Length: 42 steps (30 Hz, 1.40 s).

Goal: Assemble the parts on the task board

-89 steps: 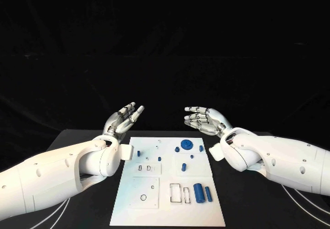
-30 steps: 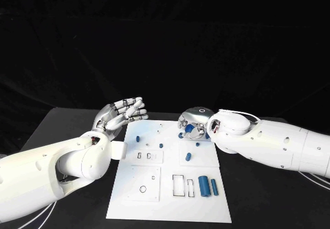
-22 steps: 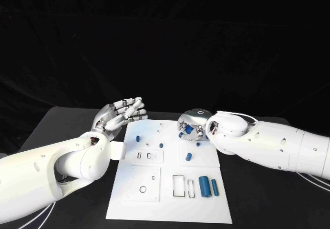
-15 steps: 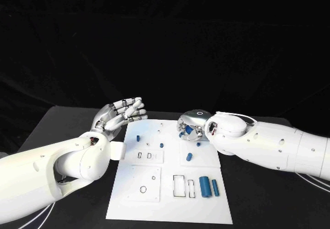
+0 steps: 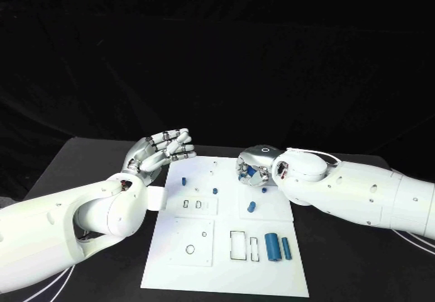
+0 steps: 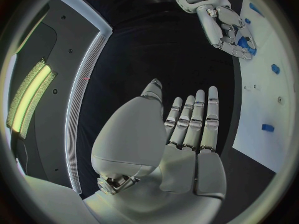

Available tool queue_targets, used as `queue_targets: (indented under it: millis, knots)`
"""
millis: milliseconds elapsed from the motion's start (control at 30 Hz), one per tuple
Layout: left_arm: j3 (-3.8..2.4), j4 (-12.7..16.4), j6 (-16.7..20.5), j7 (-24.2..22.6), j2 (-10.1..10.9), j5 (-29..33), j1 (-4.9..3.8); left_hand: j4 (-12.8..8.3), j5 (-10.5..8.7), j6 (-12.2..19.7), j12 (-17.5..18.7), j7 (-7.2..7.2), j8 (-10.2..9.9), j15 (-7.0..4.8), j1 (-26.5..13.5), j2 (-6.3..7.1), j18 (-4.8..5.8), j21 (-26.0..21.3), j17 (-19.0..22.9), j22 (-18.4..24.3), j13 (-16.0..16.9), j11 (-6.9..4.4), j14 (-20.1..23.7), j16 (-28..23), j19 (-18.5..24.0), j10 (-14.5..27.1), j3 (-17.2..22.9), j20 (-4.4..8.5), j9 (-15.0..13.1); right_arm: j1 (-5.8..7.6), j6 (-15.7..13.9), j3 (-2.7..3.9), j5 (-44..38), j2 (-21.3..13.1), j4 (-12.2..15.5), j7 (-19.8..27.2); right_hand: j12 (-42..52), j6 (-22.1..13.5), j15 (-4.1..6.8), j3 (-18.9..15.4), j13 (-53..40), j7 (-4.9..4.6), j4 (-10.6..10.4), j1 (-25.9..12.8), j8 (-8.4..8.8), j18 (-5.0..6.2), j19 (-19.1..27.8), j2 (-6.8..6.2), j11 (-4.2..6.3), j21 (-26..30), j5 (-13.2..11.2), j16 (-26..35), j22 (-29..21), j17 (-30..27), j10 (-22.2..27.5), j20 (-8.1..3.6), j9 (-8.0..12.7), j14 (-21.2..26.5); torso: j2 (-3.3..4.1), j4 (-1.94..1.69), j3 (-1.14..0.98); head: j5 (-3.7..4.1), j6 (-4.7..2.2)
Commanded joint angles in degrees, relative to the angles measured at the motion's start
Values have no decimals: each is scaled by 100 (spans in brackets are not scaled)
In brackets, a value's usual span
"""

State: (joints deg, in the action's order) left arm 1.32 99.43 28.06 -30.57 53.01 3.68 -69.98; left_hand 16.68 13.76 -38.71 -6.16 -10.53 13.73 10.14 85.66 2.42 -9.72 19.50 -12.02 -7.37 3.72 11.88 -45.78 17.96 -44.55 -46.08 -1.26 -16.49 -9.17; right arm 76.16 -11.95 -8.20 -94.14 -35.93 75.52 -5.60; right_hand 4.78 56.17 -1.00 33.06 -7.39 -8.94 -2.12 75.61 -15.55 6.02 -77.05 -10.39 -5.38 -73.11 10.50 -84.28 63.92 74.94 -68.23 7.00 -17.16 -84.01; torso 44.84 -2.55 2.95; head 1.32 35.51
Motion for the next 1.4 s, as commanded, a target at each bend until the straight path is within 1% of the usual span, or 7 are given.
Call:
queue_targets:
  millis: [33,367,467,633,767,1067,1400]
  knots:
    - [-6,4,-73,-5,-3,39,-13,-10,-22,43,20,-286,-36,-8,18,-34,-74,34,-6,9,-3,1,-28,-26,-41,28,-33,14,3,-13,-37,-9,-131,2,9,-88,66,90,59,94,-63,24,72,131,-66,-103,-35,130,57,-76,-72,-42,75,253,-131,-52,-51,-355,19,-8,1,8,-7]
    - [-6,-11,-68,19,5,45,-13,-16,-20,-7,28,-295,-20,-4,30,-73,-71,31,-11,15,-1,14,-39,-33,-46,17,-21,15,-9,-15,-707,-6,-114,-43,150,-60,104,202,99,172,-145,44,247,255,-193,-128,-71,203,100,-205,-8,-81,255,310,-262,-101,-200,-366,35,-9,11,33,-45]
    - [-6,-16,-68,20,5,45,-13,-16,-20,-7,28,-295,-20,-4,30,-73,-71,31,-11,15,-1,14,-39,-33,-46,17,-21,15,-9,-15,-905,-5,-81,-2,156,-48,81,181,94,191,-160,34,289,246,-200,-129,-58,199,89,-223,78,-86,276,310,-246,-102,-239,-366,32,-3,16,49,-112]
    - [-6,-19,-76,27,2,46,-13,-20,-21,-71,30,-293,3,-1,40,-87,-69,28,-15,19,1,21,-47,-38,-49,1,-18,15,-25,-13,-1395,-4,-32,111,136,-217,50,140,81,200,-167,20,284,205,-192,-124,-29,217,75,-212,56,-86,259,300,-214,-94,-265,-363,53,-27,19,119,-162]
    - [-6,-17,-74,29,3,46,-13,-22,-21,-85,29,-290,9,0,45,-89,-69,27,-16,21,2,21,-49,-39,-49,-6,-17,15,-28,-9,-1658,-4,3,210,109,-325,47,137,80,203,-168,20,288,205,-192,-124,-27,221,74,-214,47,-86,261,298,-212,-93,-270,-362,67,-28,25,118,-178]
    - [-6,-10,-72,28,-5,46,-14,-22,-21,-85,29,-290,9,0,45,-89,-69,27,-16,21,2,21,-49,-39,-49,-6,-17,15,-28,-7,-1854,-3,24,485,-86,-417,43,133,78,204,-174,19,292,194,-195,-127,-32,221,72,-228,34,-92,283,310,-213,-90,-283,-364,84,-35,26,119,-176]
    - [-6,1,-73,29,-29,46,-15,-28,-23,-84,32,-292,8,4,59,-87,-67,24,-17,25,3,22,-44,-50,-48,-16,-20,15,-28,-31,-1797,-2,121,850,-488,-296,30,117,73,200,-178,15,289,169,-192,-129,-32,217,67,-237,26,-97,299,318,-202,-86,-295,-366,106,-52,24,106,-170]
